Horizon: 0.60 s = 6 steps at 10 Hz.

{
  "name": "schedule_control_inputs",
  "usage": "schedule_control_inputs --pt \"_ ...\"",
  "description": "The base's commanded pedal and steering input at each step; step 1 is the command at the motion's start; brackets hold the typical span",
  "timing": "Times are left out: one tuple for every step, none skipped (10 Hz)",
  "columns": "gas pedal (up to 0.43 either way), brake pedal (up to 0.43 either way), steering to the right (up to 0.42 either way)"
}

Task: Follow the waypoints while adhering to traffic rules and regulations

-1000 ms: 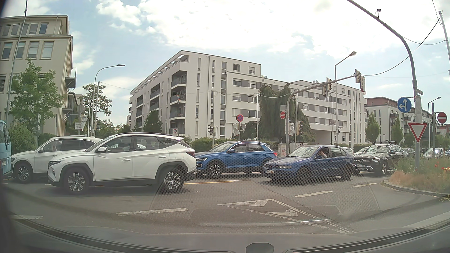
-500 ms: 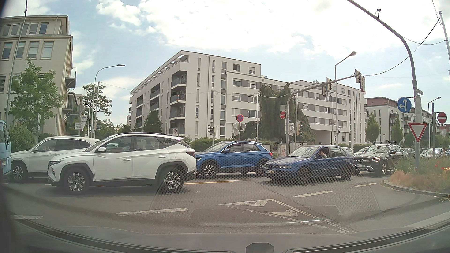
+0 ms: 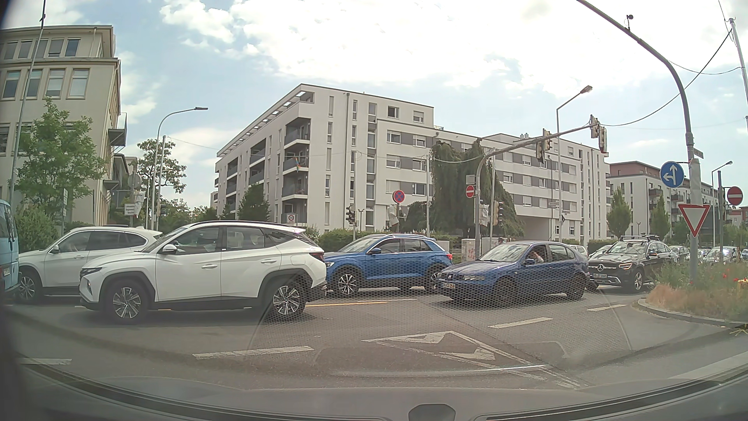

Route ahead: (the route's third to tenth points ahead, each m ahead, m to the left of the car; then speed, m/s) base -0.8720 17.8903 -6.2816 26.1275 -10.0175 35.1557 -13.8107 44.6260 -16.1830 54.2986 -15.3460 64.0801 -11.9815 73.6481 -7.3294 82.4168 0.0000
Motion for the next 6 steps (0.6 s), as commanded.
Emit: schedule_control_inputs --pt "0.000 0.341 -0.883" --pt "0.000 0.335 -0.883" --pt "0.000 0.335 -0.883" --pt "0.000 0.341 -0.883" --pt "0.000 0.335 -0.883" --pt "0.000 0.335 -0.883"
